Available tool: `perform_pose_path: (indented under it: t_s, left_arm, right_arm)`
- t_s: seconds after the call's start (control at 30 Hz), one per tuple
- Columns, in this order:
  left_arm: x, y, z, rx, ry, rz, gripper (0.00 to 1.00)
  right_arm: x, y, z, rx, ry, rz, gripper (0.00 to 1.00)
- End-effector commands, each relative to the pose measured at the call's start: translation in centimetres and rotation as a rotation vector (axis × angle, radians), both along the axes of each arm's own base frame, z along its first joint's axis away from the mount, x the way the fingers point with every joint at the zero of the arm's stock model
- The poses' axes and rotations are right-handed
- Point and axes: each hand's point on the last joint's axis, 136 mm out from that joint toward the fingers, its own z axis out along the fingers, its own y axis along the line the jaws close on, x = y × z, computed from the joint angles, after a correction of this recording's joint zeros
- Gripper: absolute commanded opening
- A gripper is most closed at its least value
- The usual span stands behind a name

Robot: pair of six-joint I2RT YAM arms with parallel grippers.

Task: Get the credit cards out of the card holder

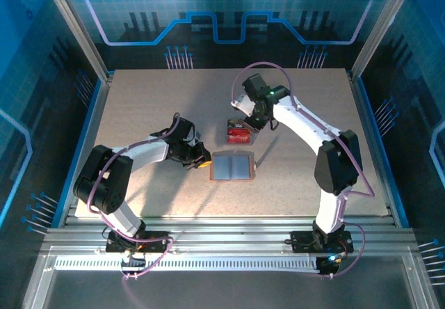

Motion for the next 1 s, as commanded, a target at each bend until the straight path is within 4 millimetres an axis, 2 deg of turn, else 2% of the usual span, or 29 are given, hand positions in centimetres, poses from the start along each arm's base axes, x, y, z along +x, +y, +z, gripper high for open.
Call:
perform_pose_path:
  t_s: [0.0, 0.07, 0.13, 0.3, 0.37, 0.7, 0.97]
  left_arm:
    - [-0.2, 0.0, 0.7, -0.017, -0.016, -0.012, 0.12]
    - [-0.1, 0.0, 0.7, -0.019, -0.018, -0.013, 0.12]
    - [0.0, 0.0, 0.8, -0.019, -0.022, -0.013, 0.12]
    - [0.0, 0.0, 0.9, -0.018, -0.025, -0.012, 0.12]
    - [0.0, 0.0, 0.9, -0.019, -0.025, -0.013, 0.12]
    - [0.1, -0.1, 0.6, -0.020, -0.020, -0.014, 0.12]
    - [-0.4, -1.0, -0.5, -0.070, 0.029, -0.043, 0.11]
  right_arm:
    - [0.9, -1.0, 2.3, -0.007, -0.120, -0.133, 0.44]
    - [0.6, -1.3, 2.2, -0.041, -0.140, -0.152, 0.45]
    - [0.1, -1.2, 1.9, -0.052, -0.158, -0.150, 0.52]
    - [-1.6, 0.1, 1.9, 0.015, -0.169, -0.163, 0.79]
    - [-2.6, 0.8, 1.7, 0.077, -0.127, -0.181, 1.00]
    - [-7.8, 3.7, -0.3, 0.385, 0.089, -0.259, 1.00]
    - [-10.5, 6.8, -1.5, 0.659, 0.270, -0.407, 0.89]
